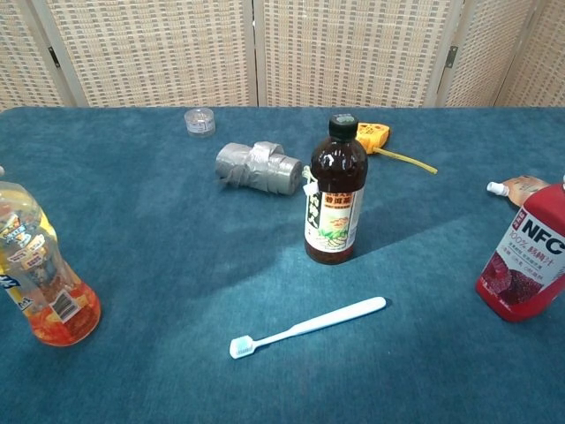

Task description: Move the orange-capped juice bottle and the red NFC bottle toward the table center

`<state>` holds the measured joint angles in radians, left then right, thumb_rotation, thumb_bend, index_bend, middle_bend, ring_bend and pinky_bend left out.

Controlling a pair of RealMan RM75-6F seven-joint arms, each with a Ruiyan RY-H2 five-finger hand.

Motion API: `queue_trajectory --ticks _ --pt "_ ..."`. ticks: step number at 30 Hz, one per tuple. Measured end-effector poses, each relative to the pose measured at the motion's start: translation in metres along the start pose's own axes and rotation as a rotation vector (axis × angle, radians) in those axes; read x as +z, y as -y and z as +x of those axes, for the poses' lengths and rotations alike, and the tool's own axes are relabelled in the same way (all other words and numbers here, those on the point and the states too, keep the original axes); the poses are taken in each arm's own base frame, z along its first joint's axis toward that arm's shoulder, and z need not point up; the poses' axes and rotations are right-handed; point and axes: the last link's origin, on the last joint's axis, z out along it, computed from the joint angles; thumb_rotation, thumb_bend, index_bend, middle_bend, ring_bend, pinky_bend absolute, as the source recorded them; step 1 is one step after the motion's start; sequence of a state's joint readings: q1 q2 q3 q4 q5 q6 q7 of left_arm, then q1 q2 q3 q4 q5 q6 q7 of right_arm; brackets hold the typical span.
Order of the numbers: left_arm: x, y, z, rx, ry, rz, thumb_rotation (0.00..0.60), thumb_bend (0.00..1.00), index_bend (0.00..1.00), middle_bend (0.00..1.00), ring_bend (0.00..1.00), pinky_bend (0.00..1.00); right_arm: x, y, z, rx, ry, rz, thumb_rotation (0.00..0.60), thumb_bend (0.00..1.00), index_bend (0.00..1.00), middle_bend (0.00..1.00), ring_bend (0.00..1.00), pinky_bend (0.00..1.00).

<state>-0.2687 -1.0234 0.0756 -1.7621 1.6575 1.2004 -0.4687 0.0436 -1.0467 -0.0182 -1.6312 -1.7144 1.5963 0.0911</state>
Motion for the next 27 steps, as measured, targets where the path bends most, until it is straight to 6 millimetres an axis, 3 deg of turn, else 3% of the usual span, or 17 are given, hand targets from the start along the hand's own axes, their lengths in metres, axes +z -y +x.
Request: queue_trajectory --ticks 15,22,27 --pt "0.024 -0.016 -0.012 -0.075 0.029 -0.033 0.600 0.06 0.02 0.00 0.11 0.25 0.000 -0.001 0.001 0.001 0.001 -0.005 0.600 0.03 0.30 0.25 0.20 0.29" --pt "0.031 -0.021 -0.018 -0.095 0.050 -0.042 0.600 0.06 0.06 0.06 0.13 0.25 0.001 -0.001 0.001 0.000 0.002 -0.005 0.600 0.03 0.30 0.25 0.20 0.29" --pt "0.036 -0.023 -0.021 -0.102 0.056 -0.044 0.600 0.06 0.14 0.13 0.16 0.25 0.000 -0.001 0.001 0.002 -0.001 -0.006 0.600 0.03 0.30 0.25 0.20 0.29"
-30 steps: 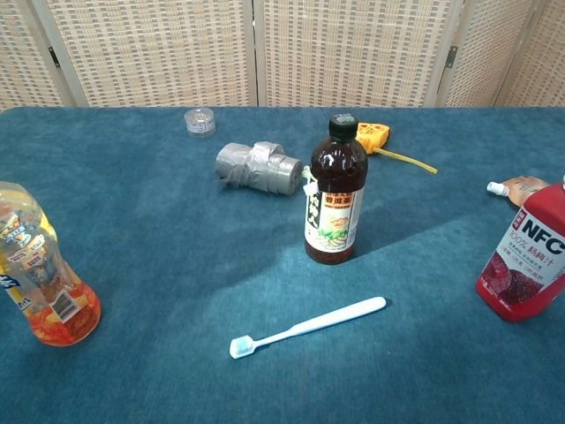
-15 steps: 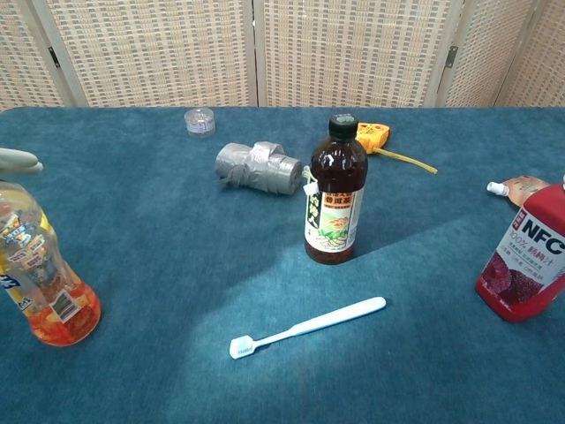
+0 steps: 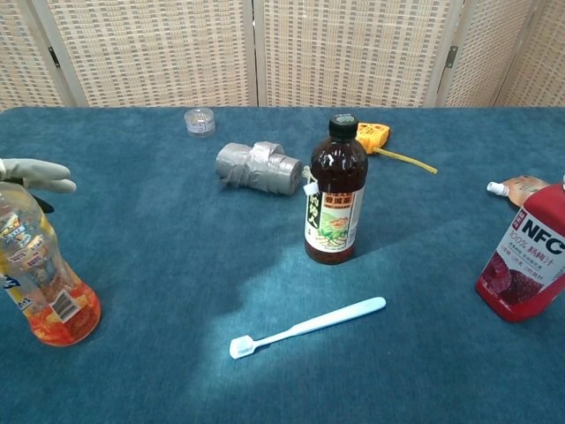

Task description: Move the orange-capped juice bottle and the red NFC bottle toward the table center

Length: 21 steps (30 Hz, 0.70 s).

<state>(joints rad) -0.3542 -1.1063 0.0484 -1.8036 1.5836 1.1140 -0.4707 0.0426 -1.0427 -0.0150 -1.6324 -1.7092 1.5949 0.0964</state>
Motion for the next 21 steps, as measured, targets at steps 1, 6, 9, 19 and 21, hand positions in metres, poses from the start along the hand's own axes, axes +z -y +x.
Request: queue_trajectory --ticks 1,6,9,19,21 --pt "0.001 0.000 0.000 -0.003 -0.002 0.002 0.600 0.06 0.17 0.15 0.17 0.25 0.000 0.000 0.000 0.000 -0.001 0.000 0.600 0.03 0.30 0.25 0.20 0.29" --pt "0.006 0.001 -0.003 -0.010 -0.029 0.019 0.600 0.06 0.32 0.26 0.23 0.26 0.000 0.000 0.001 0.002 -0.001 -0.001 0.600 0.03 0.30 0.25 0.20 0.29" --pt "0.010 0.002 -0.005 -0.010 -0.045 0.028 0.600 0.06 0.40 0.35 0.27 0.28 0.000 -0.001 0.001 0.002 -0.001 -0.002 0.600 0.03 0.30 0.25 0.20 0.29" --pt "0.013 0.000 -0.007 -0.016 -0.080 0.021 0.600 0.06 0.55 0.51 0.35 0.33 0.001 -0.001 0.000 0.002 -0.001 -0.003 0.600 0.03 0.30 0.25 0.20 0.29" --pt "0.014 0.000 -0.007 -0.017 -0.081 0.019 0.600 0.06 0.55 0.51 0.35 0.34 0.001 -0.001 0.001 0.002 -0.001 -0.004 0.600 0.03 0.30 0.25 0.20 0.29"
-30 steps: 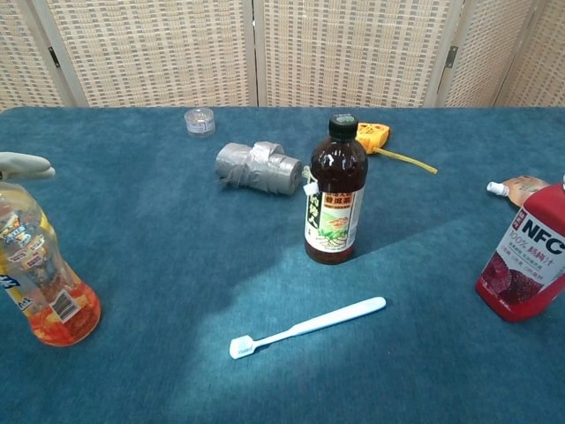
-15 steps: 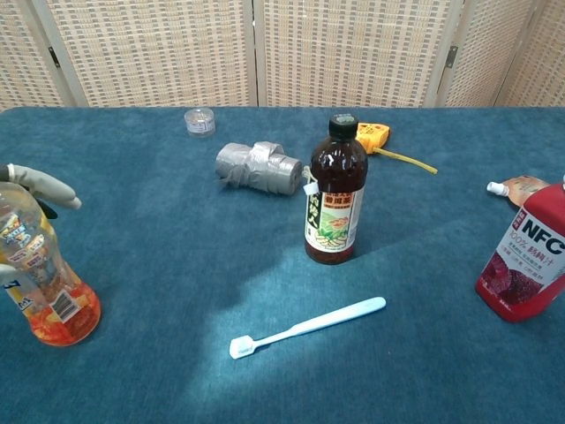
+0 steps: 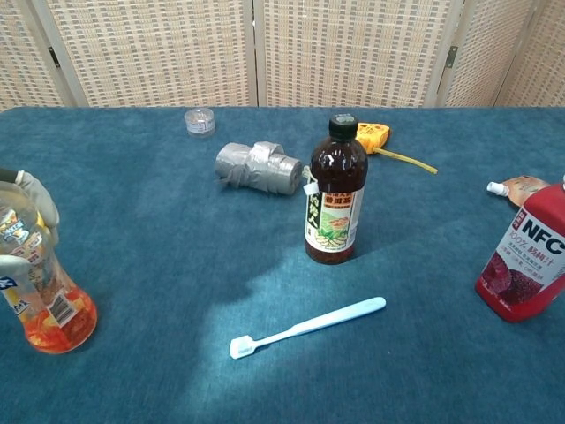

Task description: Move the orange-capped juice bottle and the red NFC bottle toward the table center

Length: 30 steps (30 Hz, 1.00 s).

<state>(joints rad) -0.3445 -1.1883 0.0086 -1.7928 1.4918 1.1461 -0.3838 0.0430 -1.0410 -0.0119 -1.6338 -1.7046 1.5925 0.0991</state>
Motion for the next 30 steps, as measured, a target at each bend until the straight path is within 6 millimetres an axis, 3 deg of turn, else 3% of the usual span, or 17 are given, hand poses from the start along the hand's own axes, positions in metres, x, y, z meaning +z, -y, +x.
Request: queue_trajectory --ticks 11,24,30 --pt "0.015 -0.007 0.011 0.010 -0.048 -0.019 0.600 0.06 0.56 0.52 0.36 0.35 0.001 0.000 0.000 -0.001 -0.001 -0.001 0.600 0.03 0.30 0.25 0.20 0.29" --pt "0.057 -0.032 0.027 0.026 -0.116 -0.032 0.600 0.06 0.56 0.52 0.37 0.36 -0.001 0.001 0.003 0.009 -0.011 0.005 0.600 0.03 0.30 0.25 0.20 0.29" --pt "0.078 -0.047 0.026 0.052 -0.107 -0.046 0.600 0.06 0.56 0.52 0.37 0.36 -0.002 -0.001 0.006 0.014 -0.018 0.002 0.600 0.03 0.30 0.25 0.20 0.29"
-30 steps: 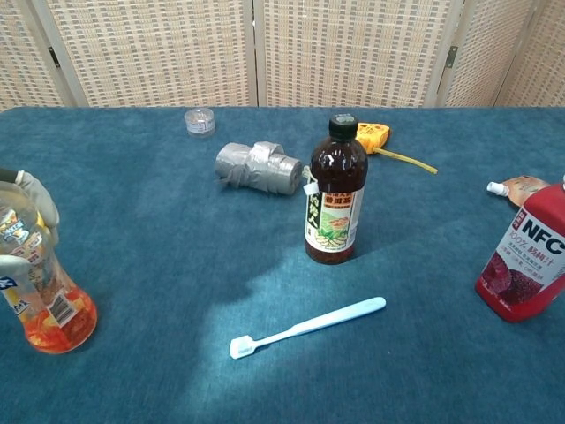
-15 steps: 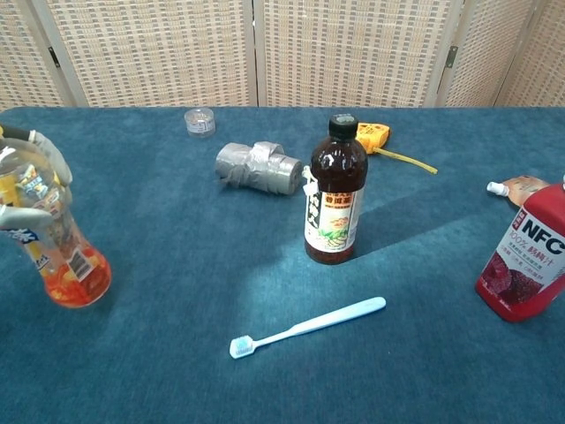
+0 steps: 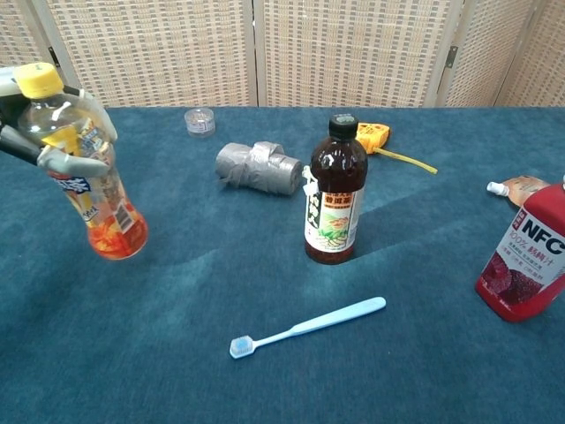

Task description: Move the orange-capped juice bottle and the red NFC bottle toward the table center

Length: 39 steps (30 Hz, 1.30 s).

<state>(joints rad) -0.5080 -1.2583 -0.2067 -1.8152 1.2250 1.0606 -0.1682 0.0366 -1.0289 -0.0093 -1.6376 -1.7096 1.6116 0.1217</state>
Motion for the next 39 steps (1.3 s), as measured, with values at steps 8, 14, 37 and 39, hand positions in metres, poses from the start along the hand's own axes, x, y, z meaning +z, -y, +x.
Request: queue_trajectory --ticks 8,14,37,39 --pt "0.026 -0.019 -0.007 0.032 0.018 -0.026 0.600 0.06 0.56 0.52 0.37 0.36 -0.001 -0.001 0.003 0.009 -0.006 -0.001 0.600 0.03 0.30 0.25 0.20 0.29" --pt "0.041 -0.025 -0.013 0.053 0.018 -0.019 0.600 0.06 0.55 0.52 0.37 0.37 -0.001 -0.003 0.004 0.014 -0.008 -0.003 0.600 0.03 0.30 0.25 0.20 0.29" --pt "0.073 -0.038 -0.026 0.101 0.046 0.000 0.600 0.06 0.54 0.52 0.37 0.38 -0.001 -0.002 0.004 0.018 -0.003 0.003 0.600 0.03 0.30 0.25 0.20 0.29" --pt "0.074 -0.039 -0.027 0.110 0.052 0.000 0.600 0.06 0.54 0.52 0.37 0.38 -0.001 -0.002 0.004 0.017 -0.002 0.002 0.600 0.03 0.30 0.25 0.20 0.29"
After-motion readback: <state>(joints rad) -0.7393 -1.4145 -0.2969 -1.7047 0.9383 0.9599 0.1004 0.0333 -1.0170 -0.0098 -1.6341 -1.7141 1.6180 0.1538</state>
